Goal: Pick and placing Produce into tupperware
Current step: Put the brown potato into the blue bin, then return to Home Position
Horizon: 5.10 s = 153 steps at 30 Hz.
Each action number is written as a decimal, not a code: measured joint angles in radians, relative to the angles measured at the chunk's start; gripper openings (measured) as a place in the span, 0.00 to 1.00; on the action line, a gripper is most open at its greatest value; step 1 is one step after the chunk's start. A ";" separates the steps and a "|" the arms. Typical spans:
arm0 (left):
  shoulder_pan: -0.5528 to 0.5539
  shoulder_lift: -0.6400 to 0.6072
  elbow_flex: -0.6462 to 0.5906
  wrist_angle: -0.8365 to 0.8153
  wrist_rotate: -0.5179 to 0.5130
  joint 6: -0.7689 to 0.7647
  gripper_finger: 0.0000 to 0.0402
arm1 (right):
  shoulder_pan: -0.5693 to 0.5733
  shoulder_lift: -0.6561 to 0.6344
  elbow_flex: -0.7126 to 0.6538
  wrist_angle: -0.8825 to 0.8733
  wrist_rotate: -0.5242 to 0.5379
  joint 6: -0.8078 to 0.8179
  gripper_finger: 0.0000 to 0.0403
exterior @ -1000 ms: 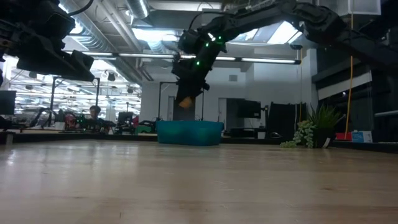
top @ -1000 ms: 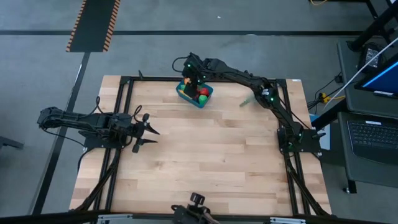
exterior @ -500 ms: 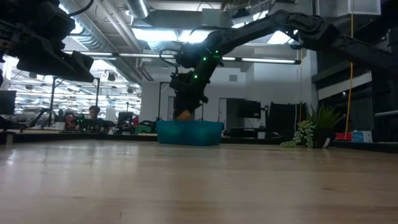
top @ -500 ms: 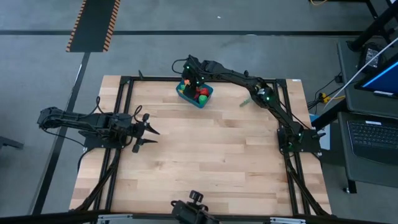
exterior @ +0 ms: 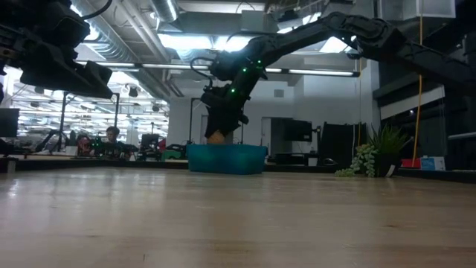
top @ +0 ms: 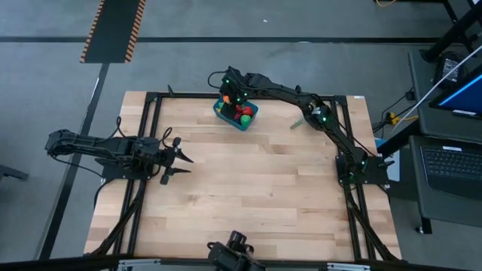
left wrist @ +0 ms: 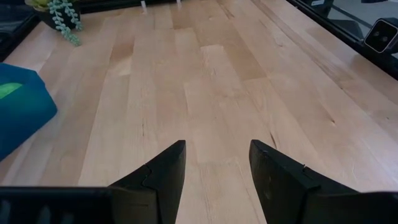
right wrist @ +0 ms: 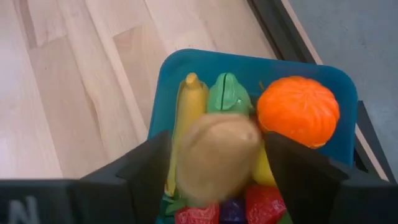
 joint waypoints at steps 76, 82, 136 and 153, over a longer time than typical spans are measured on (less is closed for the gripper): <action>0.172 -0.369 0.108 -0.037 -0.367 -0.008 0.42 | 0.078 -0.450 -0.081 -0.030 0.082 0.024 0.72; 0.175 -0.369 0.107 -0.072 -0.358 -0.055 0.42 | 0.123 -0.688 -0.468 0.225 0.083 0.025 0.72; 0.135 -0.369 -0.182 0.356 -0.108 -0.180 0.42 | 0.238 -2.422 -2.199 0.943 -0.370 0.101 0.72; 0.135 -0.369 -0.182 0.353 -0.024 -0.239 0.42 | 0.238 -2.422 -2.328 1.050 -0.089 0.049 0.72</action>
